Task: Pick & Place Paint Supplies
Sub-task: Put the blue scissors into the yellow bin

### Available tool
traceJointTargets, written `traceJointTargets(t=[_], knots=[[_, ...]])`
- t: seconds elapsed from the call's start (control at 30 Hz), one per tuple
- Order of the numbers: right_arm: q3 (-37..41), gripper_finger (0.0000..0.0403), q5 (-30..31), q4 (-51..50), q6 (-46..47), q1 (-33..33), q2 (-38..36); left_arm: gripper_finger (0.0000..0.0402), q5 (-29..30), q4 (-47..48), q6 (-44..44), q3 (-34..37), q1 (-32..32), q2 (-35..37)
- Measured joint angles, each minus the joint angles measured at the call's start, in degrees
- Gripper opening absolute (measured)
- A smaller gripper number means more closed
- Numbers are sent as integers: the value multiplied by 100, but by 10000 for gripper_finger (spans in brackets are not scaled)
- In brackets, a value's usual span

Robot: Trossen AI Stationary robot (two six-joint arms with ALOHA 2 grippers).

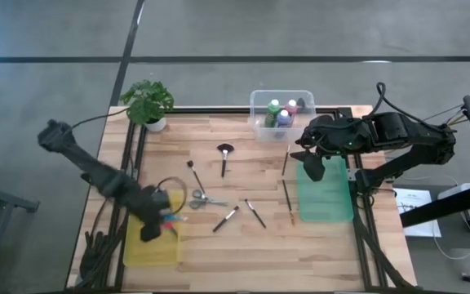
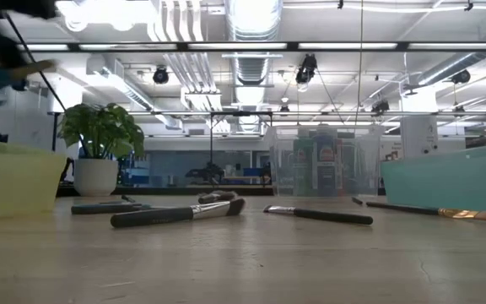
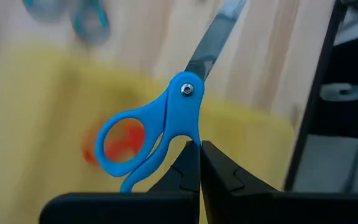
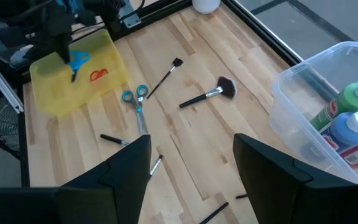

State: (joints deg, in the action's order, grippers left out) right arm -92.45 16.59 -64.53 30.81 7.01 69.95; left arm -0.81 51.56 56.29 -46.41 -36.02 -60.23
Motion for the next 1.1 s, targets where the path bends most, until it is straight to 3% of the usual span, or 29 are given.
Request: traceJointTargets(t=[0.2, 0.33, 0.6, 0.73, 0.87, 1.1], knots=[[1, 228, 8, 2, 0, 0, 0, 0, 696, -393, 2549, 535, -1609, 266], [1, 228, 8, 4, -17, 0, 0, 0, 1086, -292, 3651, 562, -1783, 359], [1, 228, 8, 4, -61, 0, 0, 9, 1066, -545, 5198, 802, -1828, -25], [47, 228, 6, 15, -55, 0, -2, 10, 1029, -1164, 5824, 1219, -1831, -202], [67, 228, -3, 11, -47, 0, -2, 11, 959, -1743, 5908, 1487, -1789, -322], [67, 228, -10, 9, -37, 0, -2, 28, 937, -1770, 5903, 1495, -1745, -336]])
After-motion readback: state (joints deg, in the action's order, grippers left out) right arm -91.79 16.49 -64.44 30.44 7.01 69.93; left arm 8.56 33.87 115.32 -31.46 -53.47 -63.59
